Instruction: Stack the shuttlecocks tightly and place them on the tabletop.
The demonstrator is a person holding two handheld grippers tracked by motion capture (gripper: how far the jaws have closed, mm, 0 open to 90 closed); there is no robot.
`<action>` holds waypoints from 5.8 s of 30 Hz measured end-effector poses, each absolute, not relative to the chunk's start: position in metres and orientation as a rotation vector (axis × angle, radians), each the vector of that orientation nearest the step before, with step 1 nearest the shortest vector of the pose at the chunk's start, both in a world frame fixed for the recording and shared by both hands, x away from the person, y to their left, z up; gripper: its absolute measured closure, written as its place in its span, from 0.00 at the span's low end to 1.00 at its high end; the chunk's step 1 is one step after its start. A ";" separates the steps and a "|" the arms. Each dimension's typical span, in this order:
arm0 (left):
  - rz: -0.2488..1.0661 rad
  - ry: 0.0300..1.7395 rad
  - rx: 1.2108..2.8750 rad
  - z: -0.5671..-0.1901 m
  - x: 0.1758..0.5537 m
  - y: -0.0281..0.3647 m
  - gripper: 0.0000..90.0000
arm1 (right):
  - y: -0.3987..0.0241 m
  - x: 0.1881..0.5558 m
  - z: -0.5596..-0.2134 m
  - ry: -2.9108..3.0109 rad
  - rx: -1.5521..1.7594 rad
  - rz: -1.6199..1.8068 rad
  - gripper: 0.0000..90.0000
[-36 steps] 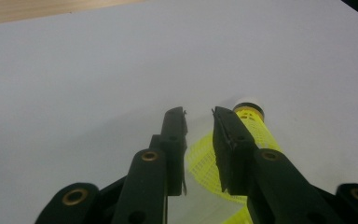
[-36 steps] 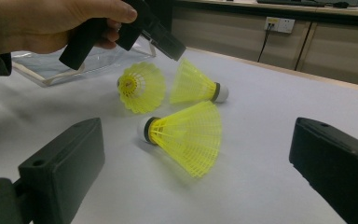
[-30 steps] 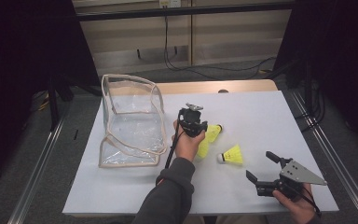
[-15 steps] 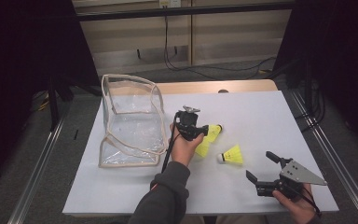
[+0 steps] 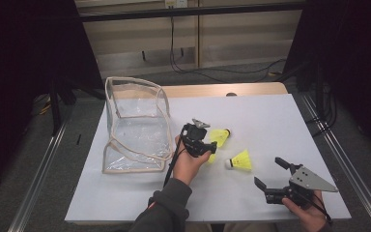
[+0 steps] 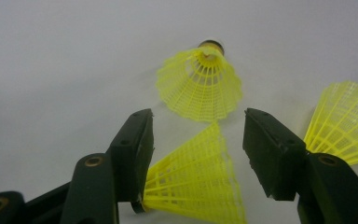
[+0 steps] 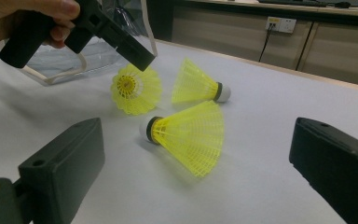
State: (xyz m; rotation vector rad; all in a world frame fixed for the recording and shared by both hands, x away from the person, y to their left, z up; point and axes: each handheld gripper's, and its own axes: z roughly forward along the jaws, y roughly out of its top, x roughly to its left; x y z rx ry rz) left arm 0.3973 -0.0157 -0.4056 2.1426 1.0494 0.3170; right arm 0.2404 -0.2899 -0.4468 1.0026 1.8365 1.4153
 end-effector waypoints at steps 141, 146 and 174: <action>0.066 0.781 2.003 -0.418 0.343 0.004 0.07 | -0.293 0.241 -0.447 1.842 1.009 1.393 0.03; 0.069 0.775 2.007 -0.420 0.339 0.013 0.07 | -0.293 0.241 -0.446 1.842 1.009 1.394 0.03; 0.038 0.637 1.995 -0.424 0.316 0.061 0.05 | -0.292 0.241 -0.444 1.838 0.996 1.382 0.03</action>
